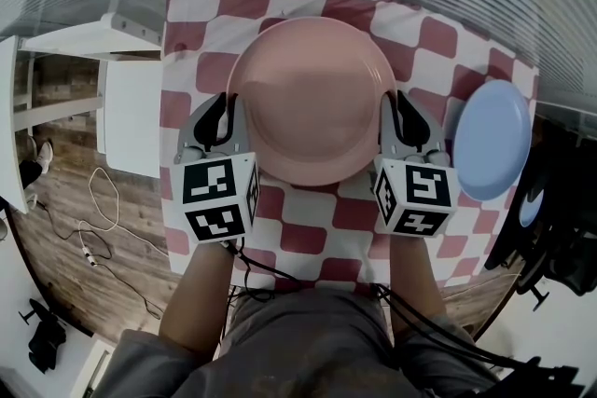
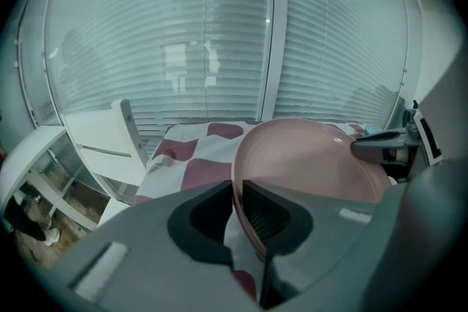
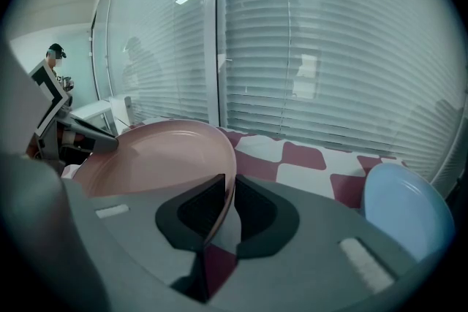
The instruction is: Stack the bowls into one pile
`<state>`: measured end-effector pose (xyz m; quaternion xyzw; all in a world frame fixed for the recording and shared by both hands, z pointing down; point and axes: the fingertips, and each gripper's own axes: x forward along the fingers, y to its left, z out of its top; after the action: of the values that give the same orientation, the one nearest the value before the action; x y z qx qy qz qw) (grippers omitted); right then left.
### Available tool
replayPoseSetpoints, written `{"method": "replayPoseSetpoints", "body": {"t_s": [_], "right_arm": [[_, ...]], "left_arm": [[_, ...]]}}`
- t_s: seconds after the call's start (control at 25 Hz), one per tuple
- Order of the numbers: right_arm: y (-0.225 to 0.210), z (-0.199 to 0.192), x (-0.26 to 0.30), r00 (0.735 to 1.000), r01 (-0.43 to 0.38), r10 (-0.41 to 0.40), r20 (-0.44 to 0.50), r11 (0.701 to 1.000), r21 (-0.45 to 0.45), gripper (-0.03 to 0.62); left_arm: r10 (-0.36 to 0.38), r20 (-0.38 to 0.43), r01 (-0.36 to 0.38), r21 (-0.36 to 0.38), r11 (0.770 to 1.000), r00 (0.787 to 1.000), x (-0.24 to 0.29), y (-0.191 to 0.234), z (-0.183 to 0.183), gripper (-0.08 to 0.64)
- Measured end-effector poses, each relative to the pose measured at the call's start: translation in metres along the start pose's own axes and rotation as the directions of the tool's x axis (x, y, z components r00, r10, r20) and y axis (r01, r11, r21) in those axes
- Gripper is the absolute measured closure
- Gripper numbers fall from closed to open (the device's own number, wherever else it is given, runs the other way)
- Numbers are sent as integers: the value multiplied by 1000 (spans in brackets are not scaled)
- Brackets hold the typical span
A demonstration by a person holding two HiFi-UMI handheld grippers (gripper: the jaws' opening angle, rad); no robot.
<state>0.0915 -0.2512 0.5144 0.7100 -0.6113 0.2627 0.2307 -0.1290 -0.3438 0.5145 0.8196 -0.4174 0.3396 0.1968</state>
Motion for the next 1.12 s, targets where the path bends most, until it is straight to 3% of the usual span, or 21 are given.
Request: {"method": "replayPoseSetpoints", "body": {"t_s": [0.48,0.76,1.12], "right_arm": [[1,-1,3,1000,-22,22,7,1000,12,520],[9,9,-1,998,-49,49,38,999,5,451],[-3,58,-64,983,-9,15,185,999,-34,449]], "left_arm": [[29,18,-29,2,1000,999,0,0,1,511],[76,85,-78,21,997,993,-13,6,16,461],[96,241,-107,34,994,966,-82,-9,59,457]]}}
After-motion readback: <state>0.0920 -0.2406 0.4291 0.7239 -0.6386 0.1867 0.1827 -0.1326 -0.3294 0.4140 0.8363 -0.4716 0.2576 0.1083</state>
